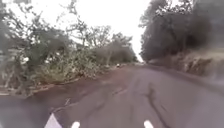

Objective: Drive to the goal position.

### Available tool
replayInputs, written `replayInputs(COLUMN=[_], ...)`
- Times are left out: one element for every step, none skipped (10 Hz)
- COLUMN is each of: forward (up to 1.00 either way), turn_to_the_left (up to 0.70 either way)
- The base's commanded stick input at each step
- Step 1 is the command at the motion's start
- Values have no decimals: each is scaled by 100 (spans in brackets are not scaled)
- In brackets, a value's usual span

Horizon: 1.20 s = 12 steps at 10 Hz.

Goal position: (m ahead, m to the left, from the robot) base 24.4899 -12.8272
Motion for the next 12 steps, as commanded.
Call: replayInputs(forward=[100,100,100,100,100,100,100,100,100,100,100,100], turn_to_the_left=[-40,-40,-40,-40,-40,-40,-40,-40,-40,-40,-40,-40])
